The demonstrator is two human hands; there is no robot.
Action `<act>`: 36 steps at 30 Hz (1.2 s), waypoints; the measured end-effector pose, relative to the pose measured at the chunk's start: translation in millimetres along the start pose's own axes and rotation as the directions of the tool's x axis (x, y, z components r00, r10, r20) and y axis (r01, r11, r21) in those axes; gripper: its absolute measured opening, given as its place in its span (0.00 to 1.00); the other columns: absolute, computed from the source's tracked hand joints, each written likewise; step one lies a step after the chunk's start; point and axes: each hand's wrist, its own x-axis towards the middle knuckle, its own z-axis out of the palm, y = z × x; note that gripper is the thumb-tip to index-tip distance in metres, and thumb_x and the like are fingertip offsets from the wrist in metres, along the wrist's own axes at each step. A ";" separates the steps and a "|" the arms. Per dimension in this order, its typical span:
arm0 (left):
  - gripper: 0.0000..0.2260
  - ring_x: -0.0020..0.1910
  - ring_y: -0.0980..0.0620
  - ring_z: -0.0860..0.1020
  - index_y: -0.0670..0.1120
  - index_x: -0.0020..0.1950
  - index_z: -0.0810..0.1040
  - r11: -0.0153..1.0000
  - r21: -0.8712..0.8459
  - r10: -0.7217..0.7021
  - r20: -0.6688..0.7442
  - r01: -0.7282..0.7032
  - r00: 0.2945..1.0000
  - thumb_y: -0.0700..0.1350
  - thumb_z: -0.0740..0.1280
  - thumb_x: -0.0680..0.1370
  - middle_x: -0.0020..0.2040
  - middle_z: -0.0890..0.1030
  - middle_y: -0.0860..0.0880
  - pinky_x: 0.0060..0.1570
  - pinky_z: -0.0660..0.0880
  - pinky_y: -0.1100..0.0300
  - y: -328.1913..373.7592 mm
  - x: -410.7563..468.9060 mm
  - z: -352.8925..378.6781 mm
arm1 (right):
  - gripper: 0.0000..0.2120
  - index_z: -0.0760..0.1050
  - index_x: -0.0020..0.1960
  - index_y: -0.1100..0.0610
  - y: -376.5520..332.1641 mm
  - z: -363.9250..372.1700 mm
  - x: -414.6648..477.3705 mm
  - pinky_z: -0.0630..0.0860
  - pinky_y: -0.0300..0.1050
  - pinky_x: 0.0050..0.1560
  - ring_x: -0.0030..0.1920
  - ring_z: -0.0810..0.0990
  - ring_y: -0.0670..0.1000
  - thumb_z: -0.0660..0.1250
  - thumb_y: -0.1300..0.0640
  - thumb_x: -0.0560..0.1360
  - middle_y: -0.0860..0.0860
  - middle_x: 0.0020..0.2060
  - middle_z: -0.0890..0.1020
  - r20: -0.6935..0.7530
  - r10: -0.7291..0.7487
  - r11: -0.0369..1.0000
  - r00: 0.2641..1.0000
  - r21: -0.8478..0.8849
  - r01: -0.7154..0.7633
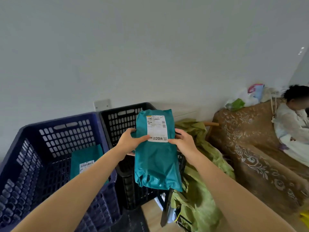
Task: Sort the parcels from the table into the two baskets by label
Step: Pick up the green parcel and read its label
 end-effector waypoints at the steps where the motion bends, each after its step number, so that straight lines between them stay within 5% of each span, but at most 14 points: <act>1: 0.33 0.47 0.48 0.83 0.50 0.70 0.67 1.000 -0.003 -0.004 -0.017 0.004 1.000 0.53 0.77 0.69 0.57 0.80 0.49 0.33 0.81 0.54 2.8 11.6 -2.3 | 0.26 0.69 0.69 0.56 -3.9 2.8 13.9 0.74 0.36 0.41 0.55 0.76 0.47 0.70 0.66 0.73 0.52 0.62 0.77 0.018 -0.004 1.000 1.000 -0.007 0.004; 10: 0.35 0.48 0.46 0.83 0.50 0.73 0.65 0.997 -0.019 -0.081 -0.084 0.079 0.993 0.52 0.77 0.70 0.59 0.80 0.48 0.44 0.82 0.47 16.7 119.1 -29.2 | 0.27 0.68 0.70 0.59 -17.1 36.9 145.6 0.73 0.32 0.39 0.55 0.75 0.46 0.70 0.68 0.73 0.50 0.59 0.76 0.190 0.002 0.999 0.982 -0.043 0.006; 18: 0.34 0.52 0.45 0.80 0.50 0.75 0.62 0.972 -0.026 -0.236 -0.162 0.235 0.958 0.46 0.75 0.73 0.60 0.78 0.48 0.53 0.78 0.42 -9.1 176.1 -29.4 | 0.30 0.66 0.72 0.58 22.1 69.5 215.0 0.75 0.39 0.48 0.57 0.75 0.48 0.71 0.67 0.72 0.54 0.64 0.75 0.308 0.094 0.991 0.947 -0.120 -0.059; 24: 0.32 0.51 0.49 0.73 0.46 0.75 0.61 0.938 -0.011 -0.336 -0.279 0.346 0.900 0.41 0.71 0.75 0.65 0.74 0.46 0.45 0.72 0.53 -37.3 208.3 -19.2 | 0.28 0.68 0.69 0.59 60.8 93.7 247.1 0.75 0.37 0.50 0.56 0.73 0.47 0.72 0.69 0.71 0.49 0.58 0.75 0.408 0.171 0.980 0.897 -0.163 -0.113; 26: 0.31 0.50 0.49 0.74 0.44 0.74 0.62 0.923 0.021 -0.358 -0.313 0.384 0.879 0.40 0.71 0.75 0.64 0.75 0.45 0.43 0.73 0.56 -49.4 217.3 -18.4 | 0.28 0.69 0.68 0.59 77.0 104.9 257.5 0.77 0.43 0.57 0.58 0.75 0.49 0.72 0.69 0.71 0.51 0.60 0.77 0.428 0.218 0.970 0.877 -0.196 -0.145; 30: 0.31 0.53 0.47 0.78 0.44 0.72 0.64 0.881 0.047 -0.427 -0.351 0.471 0.834 0.42 0.72 0.73 0.57 0.78 0.46 0.53 0.77 0.54 -77.0 234.6 -17.8 | 0.31 0.68 0.70 0.58 98.7 124.3 273.6 0.76 0.52 0.62 0.61 0.75 0.51 0.72 0.69 0.70 0.53 0.63 0.76 0.478 0.306 0.938 0.823 -0.298 -0.176; 34: 0.30 0.58 0.45 0.76 0.45 0.73 0.63 0.836 0.165 -0.448 -0.343 0.523 0.825 0.44 0.71 0.73 0.63 0.76 0.45 0.56 0.75 0.55 -99.1 246.5 -8.8 | 0.30 0.66 0.72 0.61 124.2 138.4 282.7 0.75 0.44 0.56 0.63 0.74 0.53 0.70 0.70 0.72 0.55 0.65 0.74 0.531 0.381 0.912 0.757 -0.352 -0.212; 36: 0.30 0.61 0.45 0.75 0.45 0.74 0.60 0.817 0.197 -0.466 -0.330 0.543 0.821 0.44 0.69 0.75 0.65 0.75 0.44 0.60 0.74 0.56 -110.4 251.3 -4.6 | 0.31 0.65 0.72 0.60 137.7 144.5 285.0 0.74 0.48 0.62 0.64 0.74 0.54 0.70 0.69 0.72 0.55 0.67 0.74 0.528 0.412 0.898 0.742 -0.373 -0.233</act>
